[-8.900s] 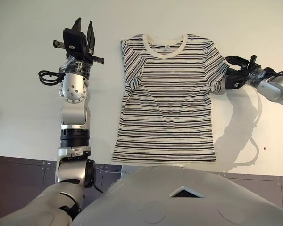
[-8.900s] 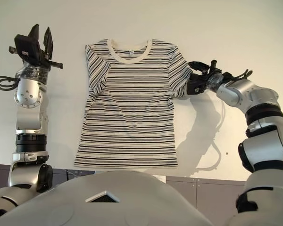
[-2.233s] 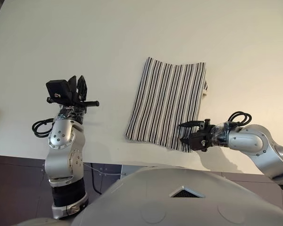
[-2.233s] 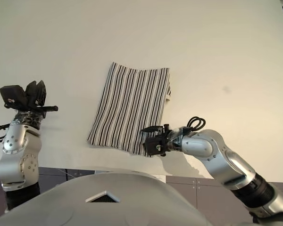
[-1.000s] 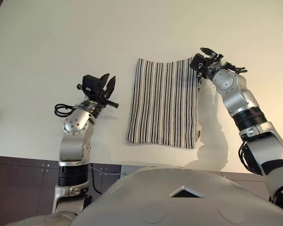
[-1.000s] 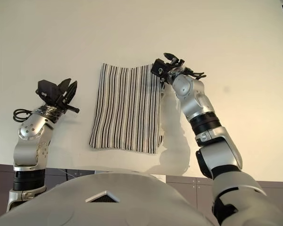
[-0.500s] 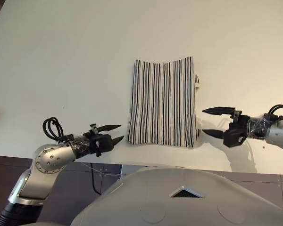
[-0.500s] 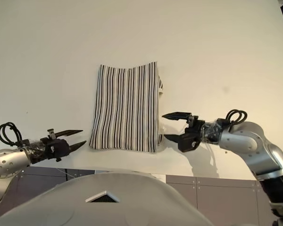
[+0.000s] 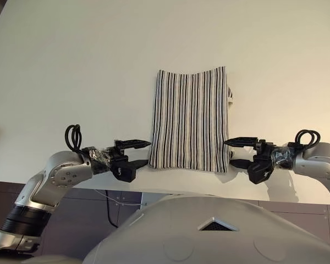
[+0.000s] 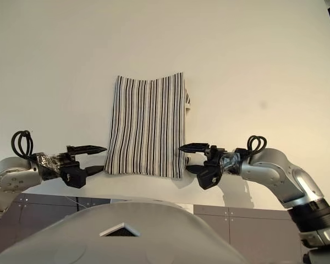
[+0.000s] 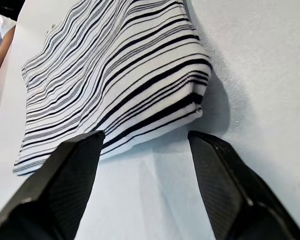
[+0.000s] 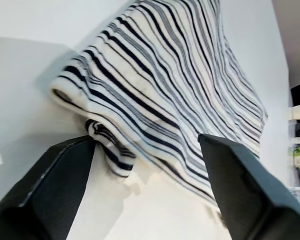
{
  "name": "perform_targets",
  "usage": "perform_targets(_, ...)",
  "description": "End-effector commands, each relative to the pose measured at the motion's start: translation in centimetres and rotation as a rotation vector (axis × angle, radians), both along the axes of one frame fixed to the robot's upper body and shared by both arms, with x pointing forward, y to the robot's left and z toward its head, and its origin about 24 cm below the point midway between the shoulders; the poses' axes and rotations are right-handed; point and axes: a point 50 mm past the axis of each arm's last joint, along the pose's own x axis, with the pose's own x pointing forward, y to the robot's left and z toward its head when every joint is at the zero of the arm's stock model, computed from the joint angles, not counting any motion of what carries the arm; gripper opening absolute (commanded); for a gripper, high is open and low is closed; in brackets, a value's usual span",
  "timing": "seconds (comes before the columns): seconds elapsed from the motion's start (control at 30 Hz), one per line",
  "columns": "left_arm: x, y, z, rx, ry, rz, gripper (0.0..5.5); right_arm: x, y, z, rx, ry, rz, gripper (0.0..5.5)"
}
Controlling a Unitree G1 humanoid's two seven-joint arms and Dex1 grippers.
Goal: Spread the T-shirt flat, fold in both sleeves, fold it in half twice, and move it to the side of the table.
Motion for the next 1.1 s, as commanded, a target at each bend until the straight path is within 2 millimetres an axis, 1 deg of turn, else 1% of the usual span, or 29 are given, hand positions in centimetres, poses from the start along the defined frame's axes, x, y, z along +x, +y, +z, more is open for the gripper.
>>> perform_targets(0.03,-1.3,0.7,-2.3,0.132,0.099,-0.076,3.11,-0.2,-0.2,-0.8,-0.041,0.012,0.042,3.74)
perform_targets(0.17,-2.1,1.2,-3.1,0.136,0.131,-0.086,3.11,-0.4,0.0,-0.5,-0.014,0.008,0.103,3.74)
perform_targets(0.23,-2.4,1.3,-3.5,0.132,0.138,-0.085,2.73,-0.6,0.1,-0.5,0.002,0.015,0.121,3.74)
perform_targets(0.4,-2.2,1.6,-4.0,0.132,0.136,-0.089,1.83,-0.4,0.6,-1.8,0.006,0.013,0.101,2.82)
perform_targets(0.5,-1.9,1.7,-4.2,0.130,0.136,-0.096,1.29,-0.2,0.5,-2.3,-0.007,0.015,0.084,2.26)
perform_targets(0.6,-1.9,1.7,-4.3,0.119,0.140,-0.094,0.67,-0.5,0.4,-2.4,0.003,0.026,0.091,1.61)
perform_targets(0.7,-1.6,1.6,-4.3,0.107,0.141,-0.086,0.20,-0.9,0.5,-2.0,0.034,0.030,0.103,0.94)
perform_targets(0.73,-1.6,1.5,-4.3,0.105,0.141,-0.089,0.11,-0.8,0.5,-1.9,0.036,0.023,0.103,0.74)
perform_targets(0.83,-1.4,1.2,-4.5,0.100,0.141,-0.094,0.10,-0.6,0.4,-2.2,0.034,0.013,0.093,0.15)
perform_targets(0.97,-1.9,0.9,-4.4,0.060,0.184,-0.050,0.10,-0.2,0.0,-2.1,0.040,0.050,0.053,0.12)
perform_targets(1.03,-2.4,1.2,-3.8,0.057,0.239,-0.014,0.10,-0.3,-0.1,-1.7,0.071,0.107,0.008,0.12)
perform_targets(1.1,-3.4,1.4,-2.3,0.029,0.357,0.038,0.10,-1.3,-0.3,-1.0,0.108,0.238,-0.050,0.12)
